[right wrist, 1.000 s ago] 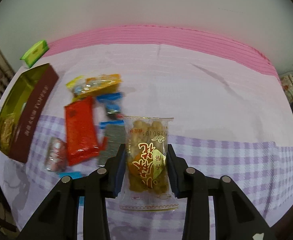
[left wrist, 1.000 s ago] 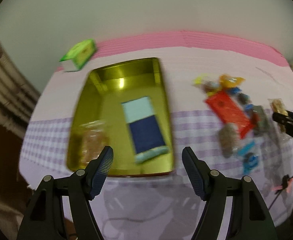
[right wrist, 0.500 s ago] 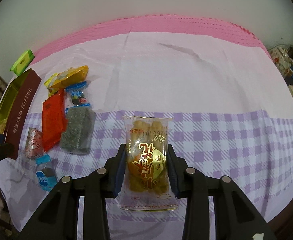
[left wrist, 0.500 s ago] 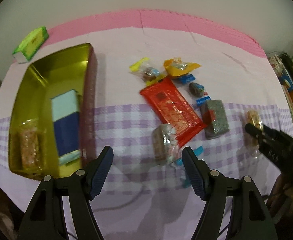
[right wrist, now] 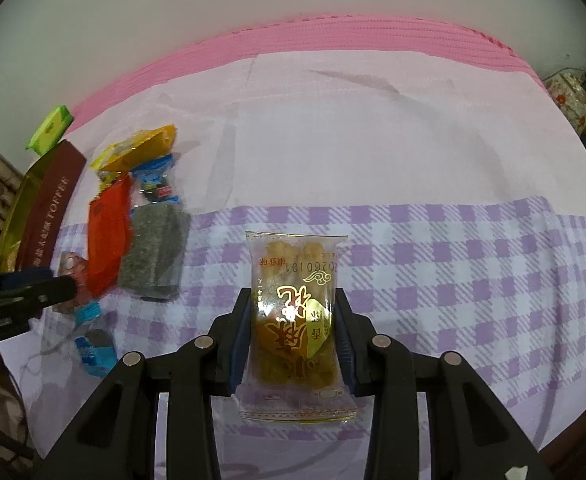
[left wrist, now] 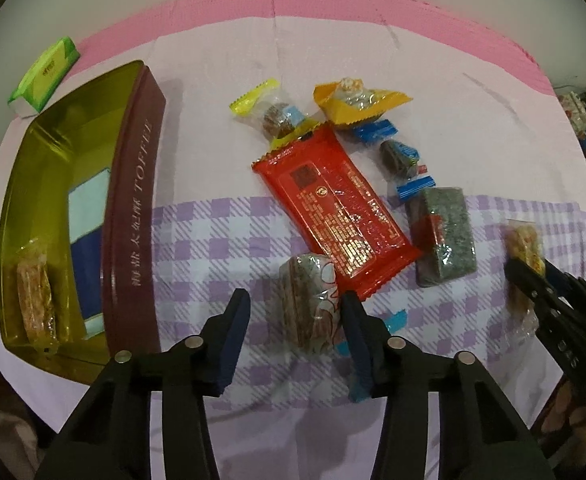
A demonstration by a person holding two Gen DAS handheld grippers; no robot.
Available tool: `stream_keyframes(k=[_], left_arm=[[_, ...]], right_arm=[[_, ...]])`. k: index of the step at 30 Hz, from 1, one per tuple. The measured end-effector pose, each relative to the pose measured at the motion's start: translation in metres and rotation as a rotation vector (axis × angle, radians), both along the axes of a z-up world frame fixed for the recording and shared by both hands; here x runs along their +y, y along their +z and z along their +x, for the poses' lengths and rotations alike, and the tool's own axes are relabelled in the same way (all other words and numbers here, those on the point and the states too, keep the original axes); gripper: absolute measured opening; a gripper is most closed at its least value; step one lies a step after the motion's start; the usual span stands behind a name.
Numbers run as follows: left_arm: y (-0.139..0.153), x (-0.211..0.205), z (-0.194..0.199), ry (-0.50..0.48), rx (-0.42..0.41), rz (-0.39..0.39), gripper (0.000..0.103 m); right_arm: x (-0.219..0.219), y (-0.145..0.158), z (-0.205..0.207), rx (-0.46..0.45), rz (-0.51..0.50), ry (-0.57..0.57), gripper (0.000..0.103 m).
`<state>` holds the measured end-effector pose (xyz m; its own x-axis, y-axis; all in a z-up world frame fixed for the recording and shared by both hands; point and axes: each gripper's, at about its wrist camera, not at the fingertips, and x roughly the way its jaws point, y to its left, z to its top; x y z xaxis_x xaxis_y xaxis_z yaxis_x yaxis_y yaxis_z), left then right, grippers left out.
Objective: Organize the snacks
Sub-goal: 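Grasp the pink-patterned wrapped pastry with the left gripper while the right holds its bag, then lower the wrapped pastry into the gold tin and open the left gripper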
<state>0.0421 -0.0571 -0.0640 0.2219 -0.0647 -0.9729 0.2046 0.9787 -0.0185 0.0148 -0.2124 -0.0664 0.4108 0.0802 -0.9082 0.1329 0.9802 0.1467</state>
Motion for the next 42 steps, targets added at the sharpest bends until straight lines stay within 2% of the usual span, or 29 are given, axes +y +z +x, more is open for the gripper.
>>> stream_keyframes(k=[6, 9, 14, 23, 26, 29, 34, 42], left_arm=[[-0.011, -0.001, 0.005, -0.015, 0.020, 0.000, 0.026], [-0.009, 0.001, 0.003, -0.024, 0.008, 0.003, 0.025], [0.002, 0.012, -0.001, -0.026, 0.004, -0.014, 0.024], [0.057, 0.047, 0.005, 0.044, -0.060, -0.070, 0.024], [0.074, 0.072, 0.010, 0.081, -0.083, -0.061, 0.024], [0.079, 0.097, 0.014, 0.122, -0.109, -0.030, 0.024], [0.077, 0.139, 0.020, 0.202, -0.116, 0.011, 0.024], [0.049, 0.170, 0.018, 0.251, -0.076, 0.067, 0.024]], right_arm=[[0.005, 0.002, 0.001, -0.001, 0.001, 0.006, 0.035], [0.005, 0.001, 0.001, 0.005, 0.001, 0.003, 0.035], [0.005, 0.001, 0.001, 0.009, -0.007, 0.004, 0.035], [0.006, -0.003, 0.002, 0.020, -0.029, 0.001, 0.035], [0.006, -0.004, 0.001, 0.021, -0.031, 0.001, 0.035], [0.006, -0.004, 0.001, 0.021, -0.034, 0.002, 0.035], [0.008, -0.004, 0.001, 0.020, -0.046, 0.005, 0.035], [0.010, -0.005, 0.001, 0.020, -0.056, 0.006, 0.035]])
